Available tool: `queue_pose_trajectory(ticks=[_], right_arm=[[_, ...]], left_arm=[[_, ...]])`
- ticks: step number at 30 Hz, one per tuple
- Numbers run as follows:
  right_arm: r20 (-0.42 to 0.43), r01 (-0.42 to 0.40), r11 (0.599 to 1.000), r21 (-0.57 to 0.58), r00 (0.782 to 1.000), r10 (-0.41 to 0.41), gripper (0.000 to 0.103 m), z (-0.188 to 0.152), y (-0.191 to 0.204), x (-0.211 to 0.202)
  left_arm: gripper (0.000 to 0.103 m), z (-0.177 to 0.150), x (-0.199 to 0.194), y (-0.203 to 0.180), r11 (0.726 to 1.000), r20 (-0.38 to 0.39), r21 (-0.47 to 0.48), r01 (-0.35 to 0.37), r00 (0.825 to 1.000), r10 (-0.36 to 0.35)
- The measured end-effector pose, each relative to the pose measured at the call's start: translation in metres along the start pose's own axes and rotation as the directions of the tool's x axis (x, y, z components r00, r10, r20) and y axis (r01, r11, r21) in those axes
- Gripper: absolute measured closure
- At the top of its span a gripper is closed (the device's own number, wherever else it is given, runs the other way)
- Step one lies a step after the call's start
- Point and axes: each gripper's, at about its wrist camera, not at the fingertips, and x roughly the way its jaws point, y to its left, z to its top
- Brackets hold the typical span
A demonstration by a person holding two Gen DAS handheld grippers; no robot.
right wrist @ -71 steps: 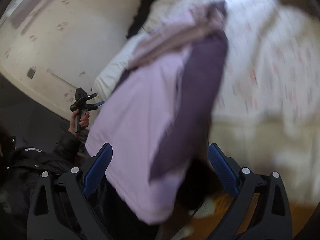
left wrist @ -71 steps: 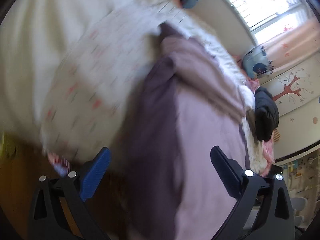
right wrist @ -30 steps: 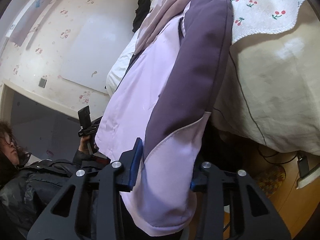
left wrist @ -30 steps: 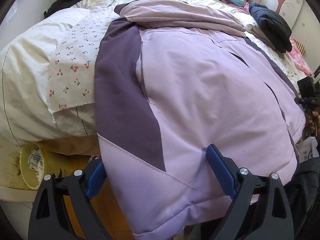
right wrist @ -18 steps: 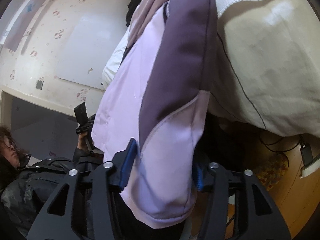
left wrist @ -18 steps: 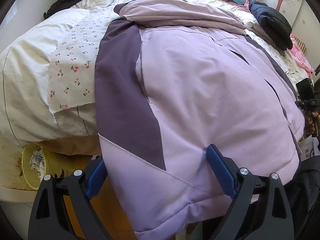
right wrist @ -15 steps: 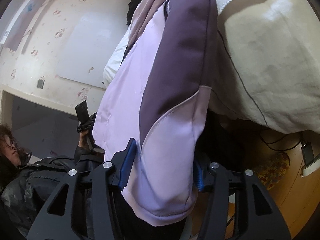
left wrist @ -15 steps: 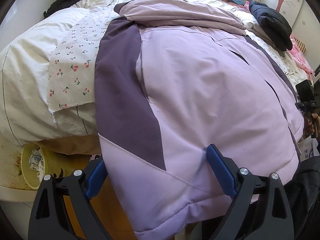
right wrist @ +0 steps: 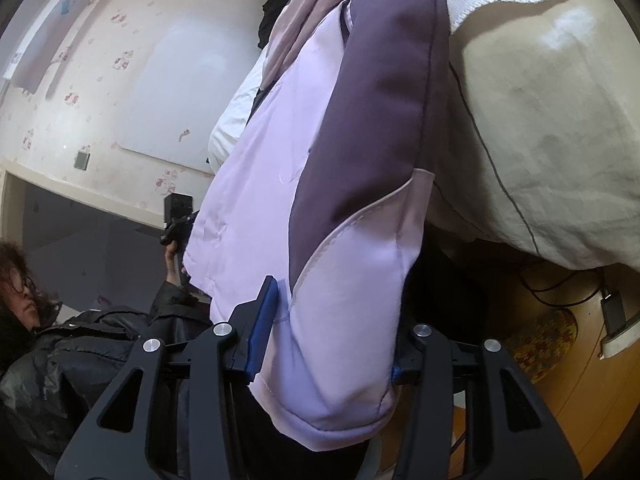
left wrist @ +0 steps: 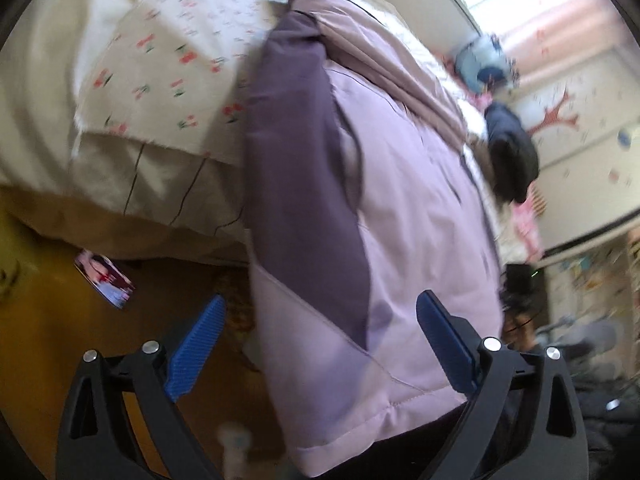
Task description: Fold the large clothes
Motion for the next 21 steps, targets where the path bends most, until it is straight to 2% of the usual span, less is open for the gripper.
queue_pose_trajectory(ticks=[4, 7, 9, 12, 15, 18, 21], right_arm=[[0.0, -0.009, 1.0, 0.005, 1.0, 0.009, 0.059, -0.002, -0.003, 0.001], [0.0, -0.01, 1.0, 0.005, 1.0, 0.01, 0.059, -0.003, -0.005, 0.002], [0.001, -0.006, 1.0, 0.003, 1.0, 0.006, 0.059, -0.003, -0.007, 0.0], [0.009, -0.003, 1.0, -0.002, 1.0, 0.003, 0.059, -0.004, -0.006, -0.002], [0.013, -0.002, 1.0, -0.003, 1.0, 0.002, 0.059, -0.005, -0.004, -0.001], [0.014, -0.003, 1.0, -0.001, 1.0, 0.003, 0.059, -0.005, -0.004, 0.0], [0.015, -0.008, 1.0, -0.005, 1.0, 0.008, 0.059, -0.006, -0.005, 0.0]], left_arm=[[0.01, -0.001, 0.012, 0.016, 0.994, -0.048, -0.057, 0.092, 0.994, -0.094], [0.009, -0.001, 0.03, 0.02, 0.991, -0.096, -0.065, 0.114, 0.988, -0.12], [0.009, -0.005, 0.042, 0.018, 0.984, -0.128, -0.078, 0.161, 0.977, -0.17], [0.009, -0.007, 0.049, 0.007, 0.975, -0.14, -0.049, 0.218, 0.965, -0.223], [0.01, -0.007, 0.048, -0.004, 0.973, -0.141, -0.017, 0.228, 0.963, -0.229], [0.018, -0.004, 0.046, -0.008, 0.978, -0.128, -0.01, 0.207, 0.97, -0.207], [0.036, -0.004, 0.043, -0.007, 0.981, -0.106, -0.013, 0.192, 0.976, -0.193]])
